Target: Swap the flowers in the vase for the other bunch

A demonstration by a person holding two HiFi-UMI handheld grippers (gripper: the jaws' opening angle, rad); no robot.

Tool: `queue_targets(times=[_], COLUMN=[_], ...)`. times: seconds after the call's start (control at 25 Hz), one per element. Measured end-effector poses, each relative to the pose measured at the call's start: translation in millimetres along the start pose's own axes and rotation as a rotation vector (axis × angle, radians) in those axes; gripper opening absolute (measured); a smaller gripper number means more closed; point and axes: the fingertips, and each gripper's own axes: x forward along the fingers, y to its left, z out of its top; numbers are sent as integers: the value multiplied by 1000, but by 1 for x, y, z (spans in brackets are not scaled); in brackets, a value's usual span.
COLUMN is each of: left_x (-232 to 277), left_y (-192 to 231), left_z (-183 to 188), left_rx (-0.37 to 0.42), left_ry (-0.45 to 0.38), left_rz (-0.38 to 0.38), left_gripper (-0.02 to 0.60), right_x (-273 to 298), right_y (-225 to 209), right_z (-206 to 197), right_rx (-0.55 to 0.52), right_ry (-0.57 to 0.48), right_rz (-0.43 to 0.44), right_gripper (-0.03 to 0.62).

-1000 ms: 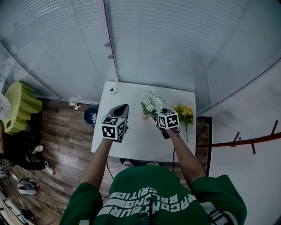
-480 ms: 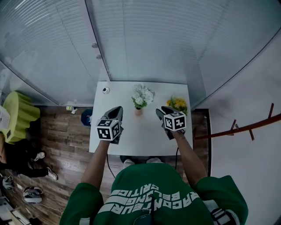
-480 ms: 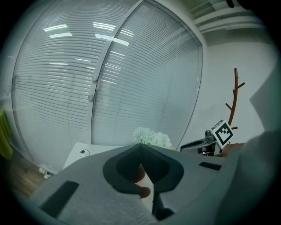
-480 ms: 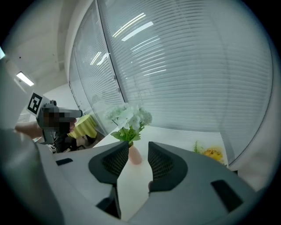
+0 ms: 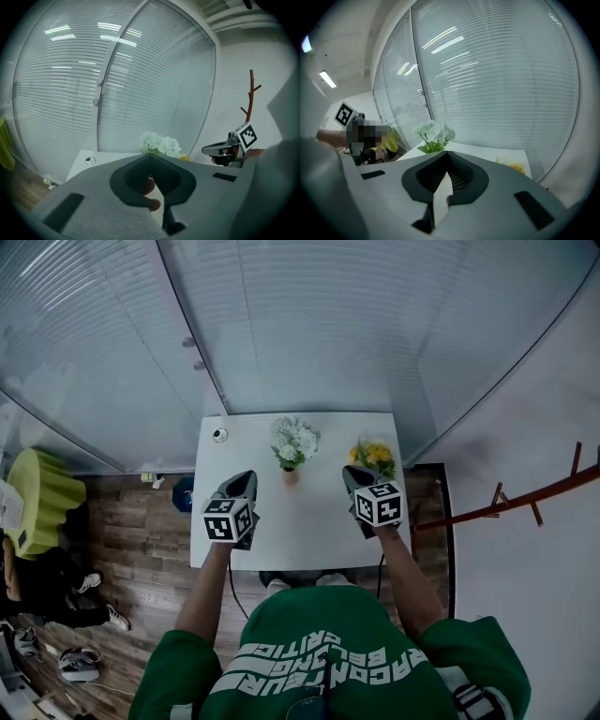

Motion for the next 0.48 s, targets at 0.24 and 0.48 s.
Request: queue_targets(times=[0.24, 0.48], left_x=[1, 0], left_y=[1, -2], left_z=[-7, -7], left_rx=[4, 6], left_ry=[13, 18], left_rz=[2, 1], left_gripper=[0, 0], right_x=[-1, -4], right_y=[1, 0], right_z=[-5, -3], right_rx=[-9, -6], right_ry=[-3, -1], right_rz=[-2, 0], right_gripper=[14, 14])
